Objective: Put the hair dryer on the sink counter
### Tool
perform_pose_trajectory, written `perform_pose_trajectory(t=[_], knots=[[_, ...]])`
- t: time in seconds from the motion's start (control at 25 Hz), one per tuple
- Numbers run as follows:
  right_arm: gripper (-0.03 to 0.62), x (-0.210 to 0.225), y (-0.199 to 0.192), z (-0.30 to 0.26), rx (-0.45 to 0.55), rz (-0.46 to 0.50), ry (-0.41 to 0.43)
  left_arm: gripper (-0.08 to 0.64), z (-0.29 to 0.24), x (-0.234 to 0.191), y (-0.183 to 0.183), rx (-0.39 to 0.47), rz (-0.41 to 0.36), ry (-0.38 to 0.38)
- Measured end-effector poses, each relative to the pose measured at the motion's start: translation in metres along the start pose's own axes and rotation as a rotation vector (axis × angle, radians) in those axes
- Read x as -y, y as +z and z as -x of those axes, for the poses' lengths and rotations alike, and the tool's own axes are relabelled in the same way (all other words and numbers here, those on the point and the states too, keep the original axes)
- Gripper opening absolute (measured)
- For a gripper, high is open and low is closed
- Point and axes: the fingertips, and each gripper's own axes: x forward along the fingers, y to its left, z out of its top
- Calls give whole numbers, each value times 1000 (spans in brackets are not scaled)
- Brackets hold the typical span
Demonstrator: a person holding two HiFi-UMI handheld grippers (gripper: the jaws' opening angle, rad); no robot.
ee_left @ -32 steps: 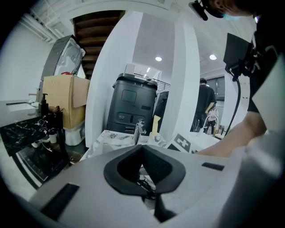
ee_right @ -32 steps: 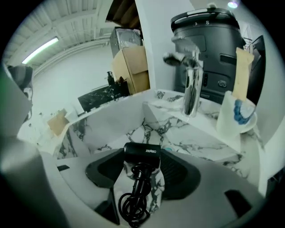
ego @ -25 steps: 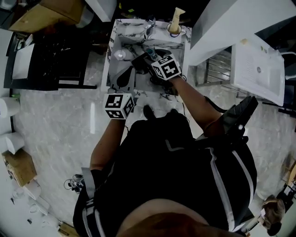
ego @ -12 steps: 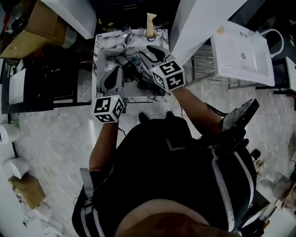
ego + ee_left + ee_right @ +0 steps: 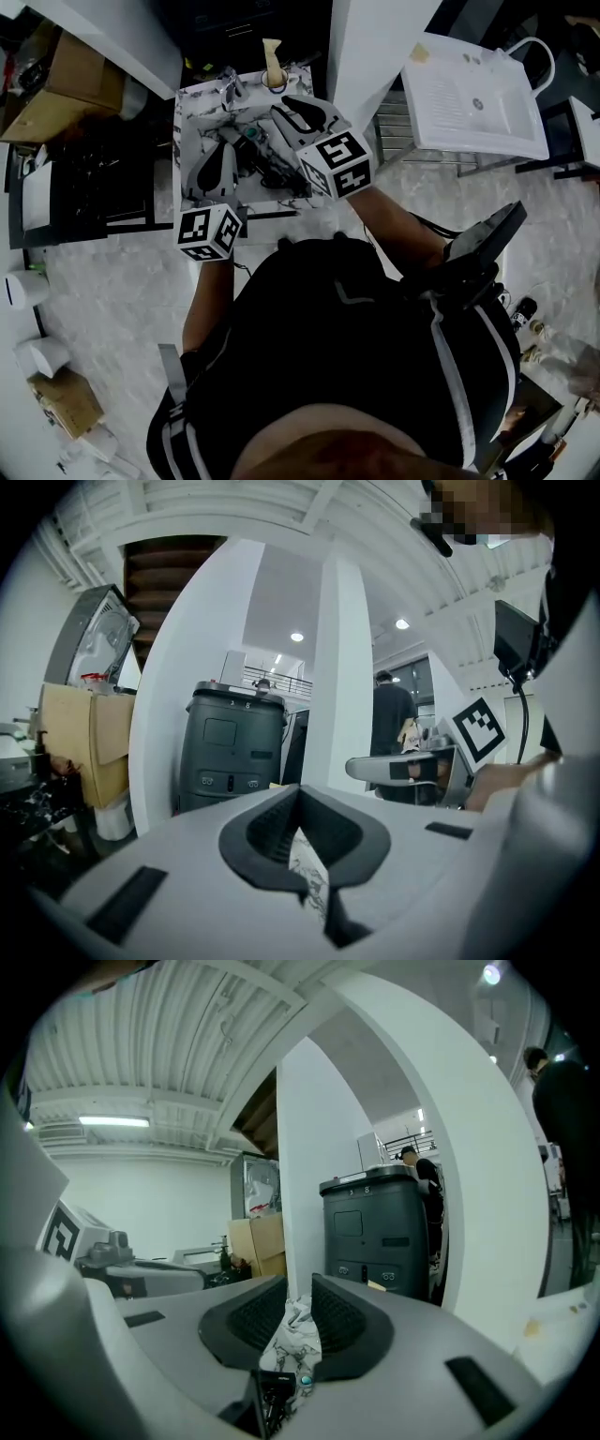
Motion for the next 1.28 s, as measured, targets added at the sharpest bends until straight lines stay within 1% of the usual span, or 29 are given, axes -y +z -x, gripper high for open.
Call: perform_pose_trajectory(t=[0.08,0.24,0.36,0.48,0.76,1.28], knots=[[86,3,5,10,17,4,-9,5,2,6,5,15,-2,16],[59,7,17,29,51,13,-37,5,12,16,22,74,-17,58],[39,8,23,40,65,12,-52,5,18,23,32,96,-36,66],[31,9,26,48,70,19,-62,5,21,29,35,99,-43,67],[31,12,30,59,83,0,-66,5,25,37,36,93,-54,80],[31,13,31,68,89,15,-68,5,31,48,33,87,-61,89]])
